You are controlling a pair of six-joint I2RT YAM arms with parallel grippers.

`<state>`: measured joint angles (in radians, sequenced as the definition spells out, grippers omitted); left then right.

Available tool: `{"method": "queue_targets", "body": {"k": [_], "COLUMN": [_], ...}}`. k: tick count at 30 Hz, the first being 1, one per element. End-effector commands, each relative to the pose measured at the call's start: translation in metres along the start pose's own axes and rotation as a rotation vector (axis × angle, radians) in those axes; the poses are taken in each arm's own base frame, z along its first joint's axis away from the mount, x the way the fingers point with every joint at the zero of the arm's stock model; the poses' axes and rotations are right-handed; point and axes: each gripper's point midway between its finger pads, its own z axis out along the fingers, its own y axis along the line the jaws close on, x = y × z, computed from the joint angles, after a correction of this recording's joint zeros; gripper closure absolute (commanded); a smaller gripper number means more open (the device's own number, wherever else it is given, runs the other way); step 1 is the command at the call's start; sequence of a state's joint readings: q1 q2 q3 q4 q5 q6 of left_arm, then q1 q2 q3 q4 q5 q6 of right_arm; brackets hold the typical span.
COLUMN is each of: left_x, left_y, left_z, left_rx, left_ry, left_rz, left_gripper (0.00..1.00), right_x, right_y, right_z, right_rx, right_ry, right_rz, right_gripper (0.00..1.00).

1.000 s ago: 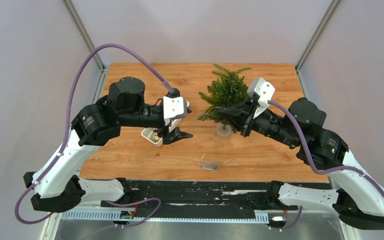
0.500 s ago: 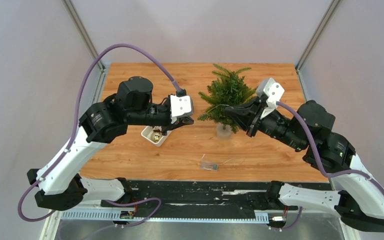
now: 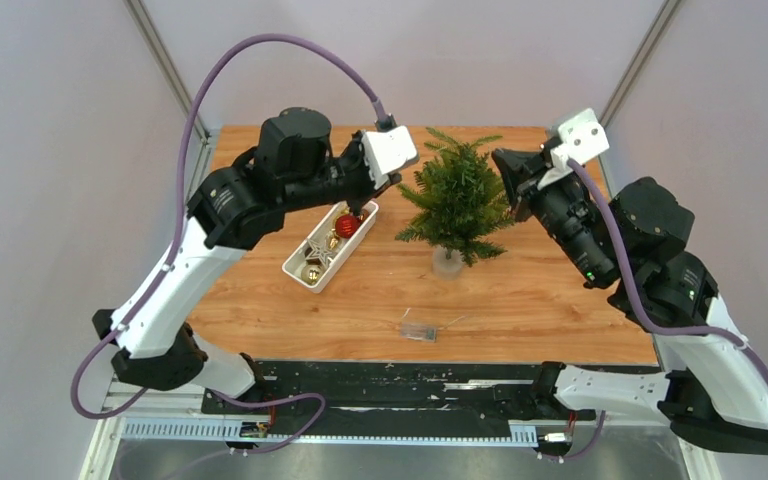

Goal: Decorate the small christmas tree
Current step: Wrap the decoration item around the Christmas tree.

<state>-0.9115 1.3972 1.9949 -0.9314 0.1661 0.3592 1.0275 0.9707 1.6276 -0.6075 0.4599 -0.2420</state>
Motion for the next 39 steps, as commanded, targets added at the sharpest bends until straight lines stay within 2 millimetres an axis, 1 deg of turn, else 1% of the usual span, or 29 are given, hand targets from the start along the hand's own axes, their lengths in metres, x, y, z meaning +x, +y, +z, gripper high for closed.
{"method": "queue_targets", "body": {"k": [1,2,3,4,5,6,7,9,10,11,12,15,16,17,18,19,20,23,24,25,26,28,31,33,34,35,36,37,39], "left_x": [-0.022,-0.021,-0.023,-0.022,-0.023,-0.02,-0.019,-0.014,-0.011,-0.005,-0.003,0.007,0.002,0.007,0.003,0.008,0.008,0.026,0.038,0.042,0.052,0.06,0.066,0.077,0.074,0.08,0.077,0.082,0.08], "left_y": [0.06,0.067,0.079,0.085,0.094,0.096,0.104,0.115,0.122,0.124,0.128,0.135,0.139,0.141,0.145,0.146,0.148,0.142,0.138,0.135,0.132,0.125,0.116,0.107,0.104,0.1,0.097,0.093,0.087], "left_z": [-0.004,0.002,-0.001,0.005,0.003,0.012,0.016,0.024,0.025,0.035,0.036,0.057,0.057,0.066,0.064,0.073,0.074,0.09,0.096,0.098,0.102,0.102,0.096,0.094,0.088,0.087,0.081,0.081,0.075], "left_rx": [-0.209,-0.222,-0.252,-0.256,-0.276,-0.263,-0.273,-0.29,-0.301,-0.288,-0.292,-0.28,-0.288,-0.283,-0.293,-0.286,-0.288,-0.249,-0.231,-0.219,-0.207,-0.183,-0.163,-0.144,-0.142,-0.134,-0.129,-0.12,-0.108], "left_ry": [-0.028,-0.023,-0.029,-0.028,-0.033,-0.027,-0.025,-0.014,-0.009,-0.001,0.001,0.019,0.008,0.021,0.007,0.02,0.019,0.061,0.087,0.094,0.118,0.134,0.147,0.173,0.17,0.183,0.174,0.184,0.175], "left_rz": [0.035,0.035,0.035,0.033,0.034,0.034,0.037,0.046,0.042,0.034,0.027,0.01,0.013,0.006,0.005,0.001,0.0,-0.021,-0.035,-0.043,-0.061,-0.081,-0.104,-0.125,-0.13,-0.138,-0.143,-0.152,-0.168], "left_gripper": [1.0,1.0,1.0,1.0,1.0,1.0,1.0,1.0,1.0,1.0,1.0,1.0,1.0,1.0,1.0,1.0,1.0,1.0,1.0,1.0,1.0,1.0,1.0,1.0,1.0,1.0,1.0,1.0,1.0], "right_x": [-0.033,-0.035,-0.036,-0.035,-0.032,-0.027,-0.019,-0.007,-0.002,0.002,0.004,0.008,0.009,0.012,0.017,0.022,0.027,0.043,0.05,0.056,0.061,0.068,0.078,0.086,0.088,0.089,0.09,0.089,0.094], "right_y": [-0.044,-0.046,-0.046,-0.047,-0.05,-0.06,-0.064,-0.081,-0.084,-0.09,-0.091,-0.098,-0.102,-0.108,-0.113,-0.119,-0.123,-0.127,-0.129,-0.129,-0.13,-0.132,-0.129,-0.126,-0.12,-0.116,-0.112,-0.109,-0.105], "right_z": [0.009,0.013,0.019,0.025,0.032,0.039,0.048,0.056,0.06,0.062,0.065,0.072,0.074,0.075,0.075,0.075,0.075,0.074,0.074,0.075,0.075,0.074,0.071,0.067,0.066,0.065,0.064,0.064,0.064], "right_rx": [0.216,0.22,0.216,0.212,0.217,0.244,0.244,0.268,0.251,0.259,0.242,0.245,0.256,0.27,0.284,0.3,0.311,0.302,0.298,0.29,0.284,0.275,0.256,0.254,0.228,0.211,0.195,0.183,0.163], "right_ry": [-0.037,-0.036,-0.039,-0.035,-0.026,-0.008,0.009,0.038,0.041,0.048,0.047,0.058,0.066,0.079,0.094,0.107,0.118,0.153,0.168,0.178,0.187,0.196,0.215,0.236,0.237,0.239,0.241,0.239,0.249], "right_rz": [-0.096,-0.108,-0.112,-0.117,-0.12,-0.129,-0.134,-0.119,-0.102,-0.081,-0.066,-0.057,-0.063,-0.069,-0.07,-0.068,-0.061,-0.034,-0.021,-0.009,0.004,0.027,0.052,0.071,0.086,0.099,0.112,0.12,0.131], "right_gripper": [1.0,1.0,1.0,1.0,1.0,1.0,1.0,1.0,1.0,1.0,1.0,1.0,1.0,1.0,1.0,1.0,1.0,1.0,1.0,1.0,1.0,1.0,1.0,1.0,1.0,1.0,1.0,1.0,1.0]}}
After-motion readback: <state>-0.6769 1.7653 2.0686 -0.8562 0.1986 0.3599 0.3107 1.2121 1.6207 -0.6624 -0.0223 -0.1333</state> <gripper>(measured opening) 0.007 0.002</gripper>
